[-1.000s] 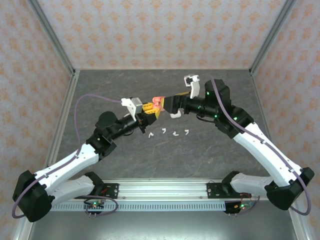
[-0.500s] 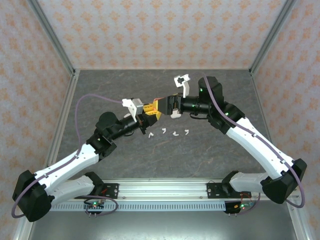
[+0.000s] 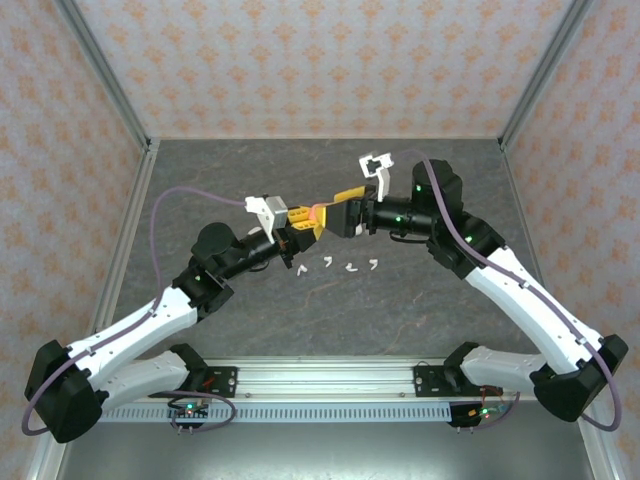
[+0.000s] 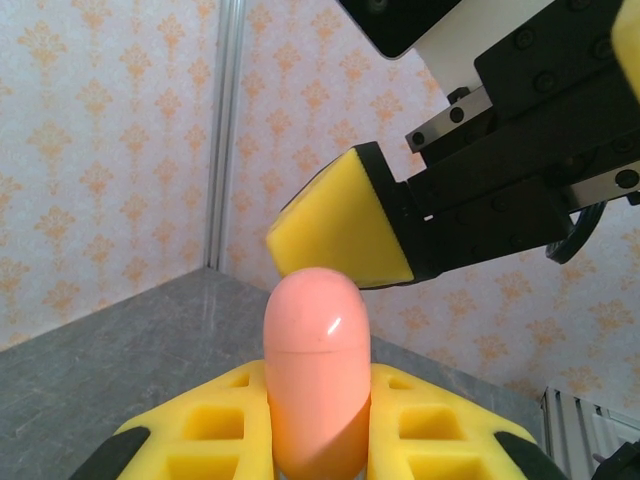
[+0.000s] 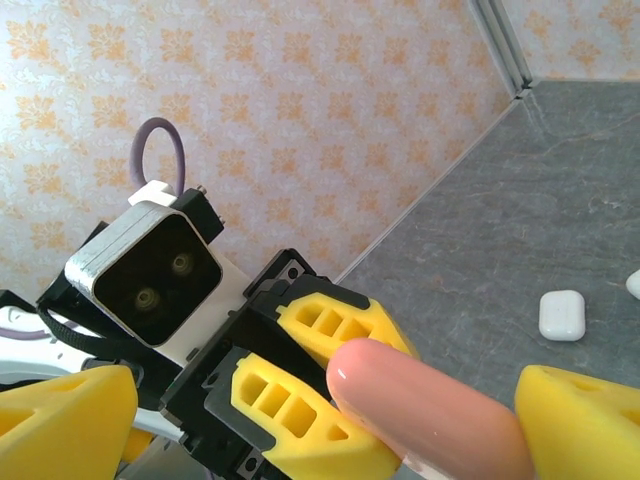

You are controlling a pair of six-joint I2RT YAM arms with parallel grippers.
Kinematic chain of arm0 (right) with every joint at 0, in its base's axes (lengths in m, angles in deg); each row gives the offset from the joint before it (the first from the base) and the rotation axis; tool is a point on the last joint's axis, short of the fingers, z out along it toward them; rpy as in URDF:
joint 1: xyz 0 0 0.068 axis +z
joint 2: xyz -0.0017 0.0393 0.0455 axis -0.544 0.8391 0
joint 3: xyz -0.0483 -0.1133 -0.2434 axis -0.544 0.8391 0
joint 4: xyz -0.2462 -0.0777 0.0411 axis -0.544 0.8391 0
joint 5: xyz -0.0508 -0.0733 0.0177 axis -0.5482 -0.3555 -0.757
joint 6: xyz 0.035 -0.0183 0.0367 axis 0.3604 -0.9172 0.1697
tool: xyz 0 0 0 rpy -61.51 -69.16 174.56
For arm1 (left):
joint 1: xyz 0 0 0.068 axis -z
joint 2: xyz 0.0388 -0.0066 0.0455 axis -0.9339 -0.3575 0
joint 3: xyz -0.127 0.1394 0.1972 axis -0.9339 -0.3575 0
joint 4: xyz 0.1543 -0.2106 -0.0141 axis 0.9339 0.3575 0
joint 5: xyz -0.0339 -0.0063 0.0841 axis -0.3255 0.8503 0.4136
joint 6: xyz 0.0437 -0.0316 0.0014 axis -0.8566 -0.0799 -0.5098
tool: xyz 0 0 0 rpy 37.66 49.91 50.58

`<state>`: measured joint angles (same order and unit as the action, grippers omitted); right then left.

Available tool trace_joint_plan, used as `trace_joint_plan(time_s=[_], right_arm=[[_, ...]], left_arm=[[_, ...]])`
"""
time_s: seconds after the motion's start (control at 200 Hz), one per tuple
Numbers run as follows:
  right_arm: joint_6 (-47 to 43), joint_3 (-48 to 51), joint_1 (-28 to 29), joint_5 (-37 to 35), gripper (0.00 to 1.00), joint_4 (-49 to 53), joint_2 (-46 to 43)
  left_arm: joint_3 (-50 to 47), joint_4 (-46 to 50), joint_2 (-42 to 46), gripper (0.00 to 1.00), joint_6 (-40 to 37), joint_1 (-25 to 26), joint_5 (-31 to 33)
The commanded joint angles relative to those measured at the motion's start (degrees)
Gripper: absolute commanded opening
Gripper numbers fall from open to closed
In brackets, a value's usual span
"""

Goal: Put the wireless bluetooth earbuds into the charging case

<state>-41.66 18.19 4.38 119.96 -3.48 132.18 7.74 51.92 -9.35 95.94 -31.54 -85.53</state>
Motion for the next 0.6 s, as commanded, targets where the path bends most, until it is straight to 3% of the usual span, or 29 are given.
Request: trace_joint_plan(time_s=[0.0,0.185,0.385,0.48,0.596], right_arm=[[-2.48,-0.16,0.07,-3.53,0.98,2.88,-0.89],[-5.89,-3.96,0.02,-20.87,0.99,12.62,-0.92],[-7.15,-4.12,0.06,-41.49,0.99,19.29,-2.23],[-7.36,-2.48,0.02,-46.12,0.99,20.6,-3.15],[-7.29,-0.33,0.02,-47.63,0.99,21.04,-3.95]], left_arm=[[1.81,-0.07,-0.34,0.0,-0.9,0.01,0.39],[3.09,4.26,-0.45,0.0,-1.9,0.01,2.83],[5.98,13.45,-3.7,0.0,-1.9,0.01,13.44],[9.41,20.48,-8.43,0.0,-1.29,-0.33,18.14],[15.36,28.87,-16.6,0.0,0.79,-1.7,19.14]])
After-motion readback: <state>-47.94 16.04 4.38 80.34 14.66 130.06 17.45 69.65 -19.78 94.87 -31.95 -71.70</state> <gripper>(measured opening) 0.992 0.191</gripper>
